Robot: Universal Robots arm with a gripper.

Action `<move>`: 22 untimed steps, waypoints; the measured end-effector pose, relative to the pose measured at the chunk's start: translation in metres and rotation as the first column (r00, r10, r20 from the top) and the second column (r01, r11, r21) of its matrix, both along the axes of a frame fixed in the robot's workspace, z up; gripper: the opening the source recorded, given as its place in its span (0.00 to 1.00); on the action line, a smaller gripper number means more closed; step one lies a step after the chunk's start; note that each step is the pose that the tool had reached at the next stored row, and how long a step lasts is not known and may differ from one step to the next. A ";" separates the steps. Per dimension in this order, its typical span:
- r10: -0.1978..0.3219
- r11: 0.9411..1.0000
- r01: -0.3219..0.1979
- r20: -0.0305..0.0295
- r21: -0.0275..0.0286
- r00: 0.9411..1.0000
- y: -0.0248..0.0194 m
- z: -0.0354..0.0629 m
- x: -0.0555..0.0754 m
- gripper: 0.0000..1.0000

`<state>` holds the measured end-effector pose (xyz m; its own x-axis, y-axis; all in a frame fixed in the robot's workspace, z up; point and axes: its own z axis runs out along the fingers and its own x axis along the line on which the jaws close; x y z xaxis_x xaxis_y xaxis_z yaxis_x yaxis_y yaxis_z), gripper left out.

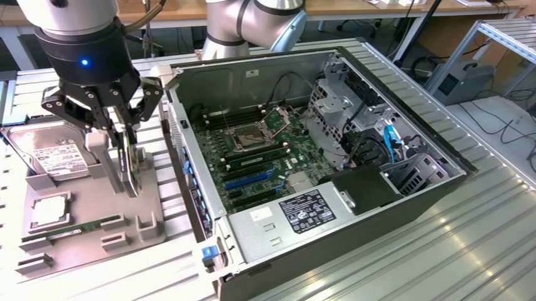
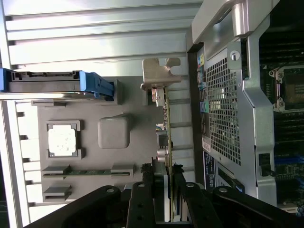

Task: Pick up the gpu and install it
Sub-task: 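Pick up the gpu and move the gpu toward the slot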

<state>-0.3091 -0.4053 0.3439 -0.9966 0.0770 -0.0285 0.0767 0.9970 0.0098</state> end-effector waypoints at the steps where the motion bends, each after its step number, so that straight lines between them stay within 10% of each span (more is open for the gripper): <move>1: 0.000 1.000 0.000 0.000 0.000 1.000 0.0000 0.0002 0.000 0.27; 22: 0.000 1.000 0.000 0.000 0.000 1.000 0.0000 0.0076 0.000 0.27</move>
